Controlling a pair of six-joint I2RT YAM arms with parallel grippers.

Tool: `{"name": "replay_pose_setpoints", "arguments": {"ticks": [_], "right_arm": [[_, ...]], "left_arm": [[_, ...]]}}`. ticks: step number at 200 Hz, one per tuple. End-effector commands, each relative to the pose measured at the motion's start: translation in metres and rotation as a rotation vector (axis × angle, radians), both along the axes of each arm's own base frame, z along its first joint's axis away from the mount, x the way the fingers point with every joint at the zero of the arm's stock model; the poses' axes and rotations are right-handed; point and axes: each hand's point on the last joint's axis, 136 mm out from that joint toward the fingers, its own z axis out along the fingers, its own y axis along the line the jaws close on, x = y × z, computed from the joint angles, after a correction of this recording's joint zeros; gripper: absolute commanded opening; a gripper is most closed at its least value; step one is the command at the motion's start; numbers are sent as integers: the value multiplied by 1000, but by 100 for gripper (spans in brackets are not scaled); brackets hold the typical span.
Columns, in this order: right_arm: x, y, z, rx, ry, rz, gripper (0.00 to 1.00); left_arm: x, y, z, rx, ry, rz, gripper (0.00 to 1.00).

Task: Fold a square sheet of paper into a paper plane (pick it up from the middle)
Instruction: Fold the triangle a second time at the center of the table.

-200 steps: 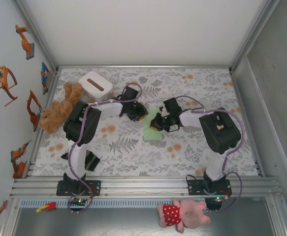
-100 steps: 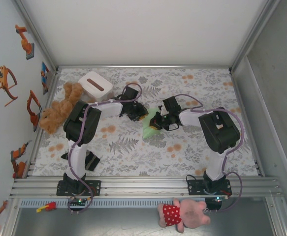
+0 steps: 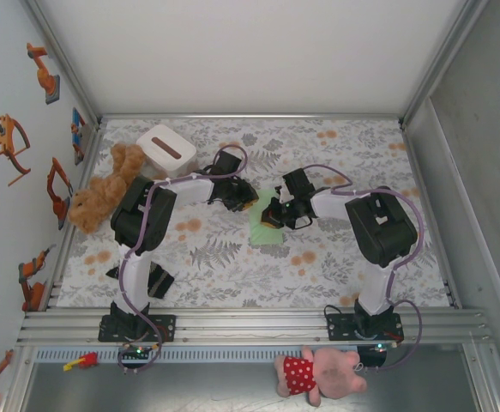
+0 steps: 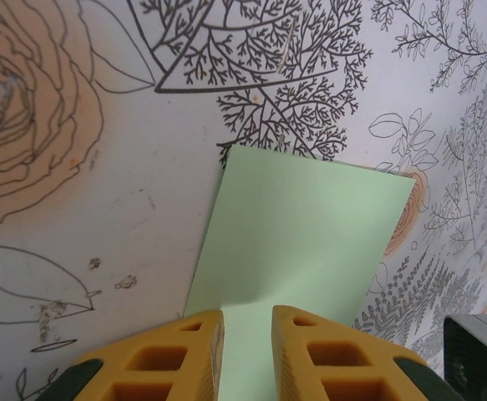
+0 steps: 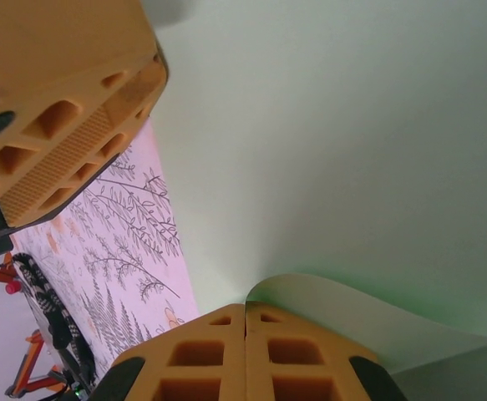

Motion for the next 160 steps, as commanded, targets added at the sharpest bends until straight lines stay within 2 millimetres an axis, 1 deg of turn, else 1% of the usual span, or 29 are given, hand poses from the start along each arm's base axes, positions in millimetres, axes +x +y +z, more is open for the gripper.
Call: {"name": "replay_pose_setpoints", "arguments": {"ticks": [1, 33, 79, 123, 160], "right_arm": [[-2, 8, 3, 3, -11, 44, 0], [-2, 13, 4, 11, -17, 55, 0], [-1, 10, -1, -5, -12, 42, 0], [5, 9, -2, -18, -23, 1, 0], [5, 8, -6, -24, -17, -11, 0]], "left_arm": [[-25, 11, -34, 89, 106, -18, 24], [-25, 12, -35, 91, 108, -16, 24], [-26, 12, -35, 91, 109, -18, 24], [-27, 12, -35, 93, 110, -18, 24], [-28, 13, -35, 94, 111, -20, 24]]}}
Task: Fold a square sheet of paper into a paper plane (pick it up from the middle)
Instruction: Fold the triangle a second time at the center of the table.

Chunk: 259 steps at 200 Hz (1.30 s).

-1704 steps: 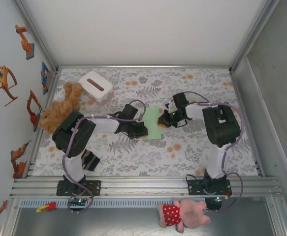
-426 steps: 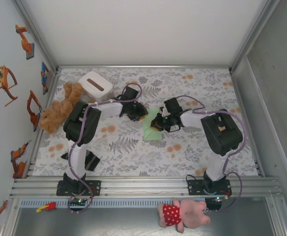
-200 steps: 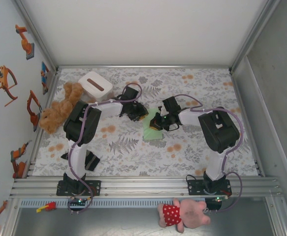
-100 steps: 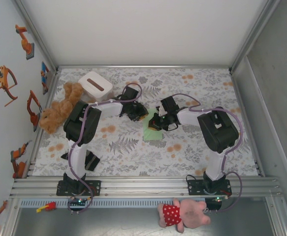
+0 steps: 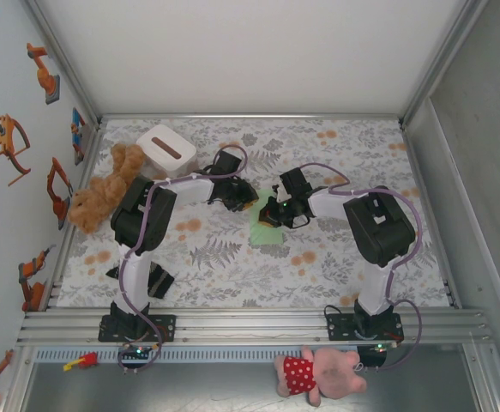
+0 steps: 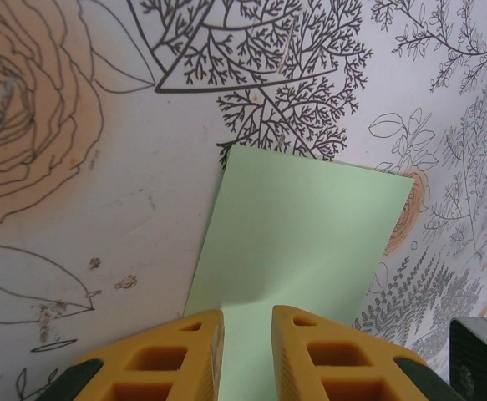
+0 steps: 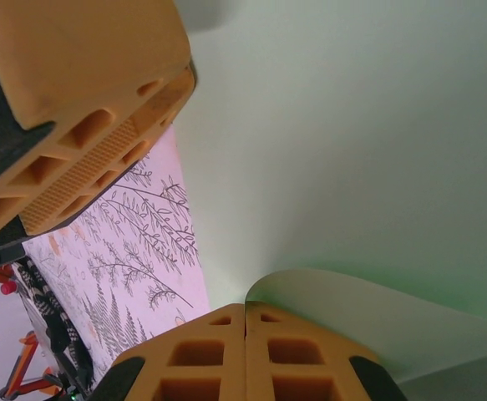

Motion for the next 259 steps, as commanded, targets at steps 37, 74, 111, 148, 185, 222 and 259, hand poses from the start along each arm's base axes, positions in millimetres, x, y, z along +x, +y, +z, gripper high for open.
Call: {"name": "replay_pose_setpoints", "arguments": {"ticks": [37, 74, 111, 148, 185, 222, 259], "right_arm": [[2, 0, -9, -22, 4, -14, 0], [2, -1, -11, -29, 7, -19, 0], [2, 0, -12, -29, 7, -19, 0], [2, 1, -11, -22, 7, -11, 0], [-1, 1, -14, -23, 20, -4, 0], [-4, -2, -20, -47, 32, 5, 0], [-7, -5, -24, -64, 42, 12, 0]], "left_arm": [[-28, 13, -35, 93, 109, -20, 24], [-28, 13, -35, 93, 108, -21, 23], [-28, 13, -35, 94, 109, -22, 24], [-29, 13, -35, 92, 110, -23, 24], [-29, 13, -36, 93, 111, -24, 24], [-29, 12, -35, 92, 110, -24, 24], [-27, 11, -33, 88, 106, -24, 23]]}}
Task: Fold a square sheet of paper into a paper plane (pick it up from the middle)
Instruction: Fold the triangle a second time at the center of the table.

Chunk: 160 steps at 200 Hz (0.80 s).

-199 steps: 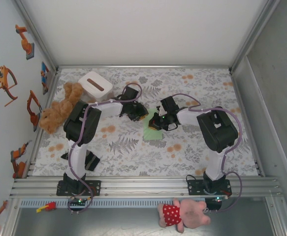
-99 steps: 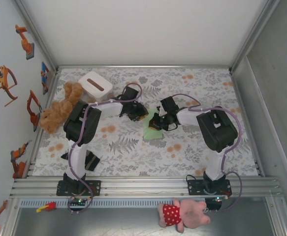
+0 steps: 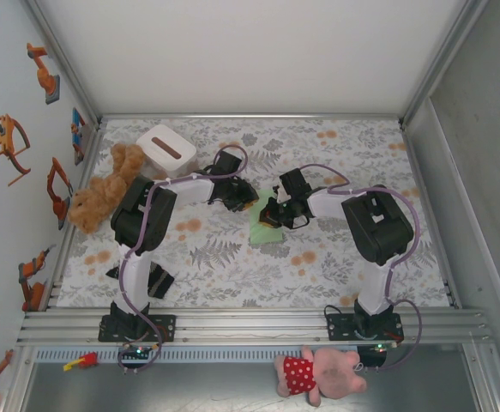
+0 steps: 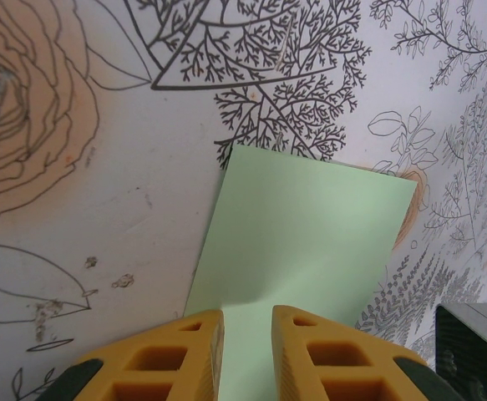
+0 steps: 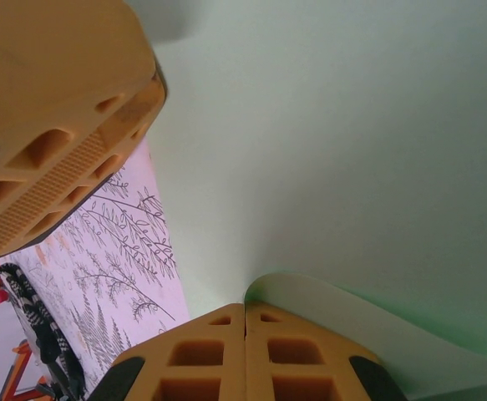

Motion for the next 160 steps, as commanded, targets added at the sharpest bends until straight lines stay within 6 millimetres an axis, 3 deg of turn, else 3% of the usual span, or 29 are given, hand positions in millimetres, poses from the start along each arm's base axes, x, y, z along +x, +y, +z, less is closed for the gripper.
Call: {"name": "replay_pose_setpoints", "arguments": {"ticks": [1, 30, 53, 79, 160], "right_arm": [[-7, -3, -15, -45, 36, 18, 0], [-8, -4, -16, -55, 39, 18, 0], [-9, -4, -16, -52, 46, 21, 9], [-9, -3, -14, -42, 44, 24, 21], [-8, 2, -2, -5, 3, 55, 44]], "left_arm": [[-27, 12, -33, 88, 108, -23, 23], [-21, 9, -20, 72, 84, -23, 24], [-9, 13, 1, 63, 33, -6, 25], [5, 27, 21, 66, -16, 32, 29], [11, 89, 35, 98, -61, 137, 38]]}}
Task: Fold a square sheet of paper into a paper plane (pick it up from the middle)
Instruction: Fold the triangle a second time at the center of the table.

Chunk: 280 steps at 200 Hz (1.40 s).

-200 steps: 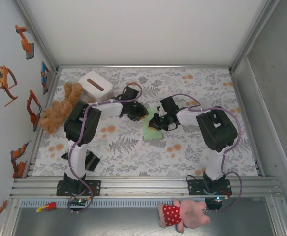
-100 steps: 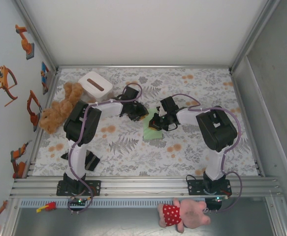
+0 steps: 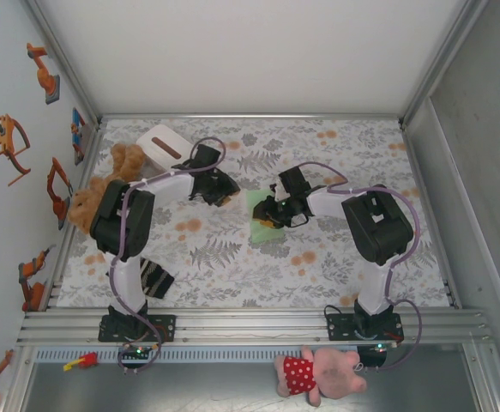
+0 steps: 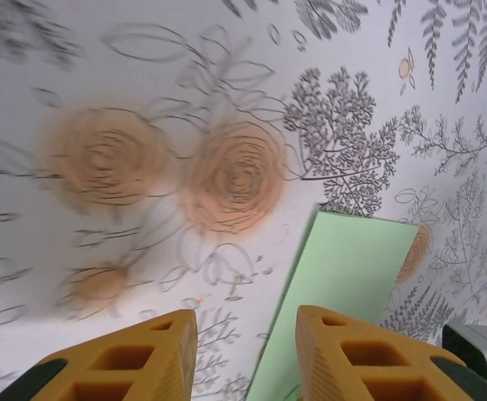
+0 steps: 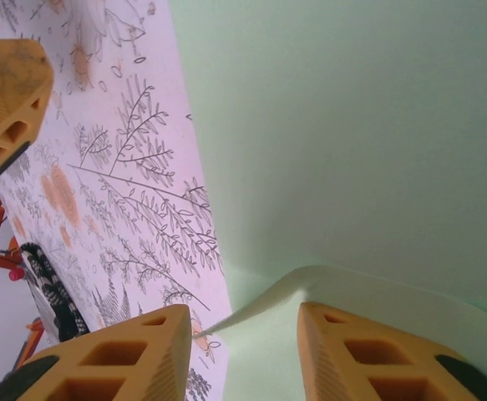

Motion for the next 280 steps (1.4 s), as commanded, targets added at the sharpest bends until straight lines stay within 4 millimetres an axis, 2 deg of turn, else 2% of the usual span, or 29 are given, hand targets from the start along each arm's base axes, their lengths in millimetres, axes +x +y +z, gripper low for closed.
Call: {"name": "replay_pose_setpoints", "arguments": {"ticks": [1, 20, 41, 61, 91, 113, 152, 186, 227, 280], "right_arm": [[-8, -7, -12, -53, 17, 8, 45], [-8, -10, -12, -65, 8, 4, 47], [-8, -13, -16, -80, 11, -2, 45], [-11, -17, -22, -110, 26, -5, 37], [-15, -24, -32, -161, 53, -2, 20], [-18, -28, -37, -187, 72, -4, 12], [-19, -30, -39, -201, 81, -1, 1], [-19, -30, -41, -205, 83, -3, 0], [-20, -31, -41, -206, 85, -5, 0], [-17, -28, -35, -193, 73, -5, 0]], "left_arm": [[-5, 17, 8, 23, -28, 4, 38], [-8, 23, 9, 16, -41, 9, 40], [-13, 18, 14, -29, -64, 0, 40], [-19, 5, 22, -75, -101, -30, 37], [-38, -23, 27, -86, -136, -128, 23], [-56, -45, 20, -72, -126, -214, 15], [-70, -61, -2, -65, -73, -260, 4], [-70, -66, -12, -55, -48, -274, 1], [-67, -75, -13, -72, -44, -292, 0], [-74, -70, -29, -45, 7, -288, 1]]}}
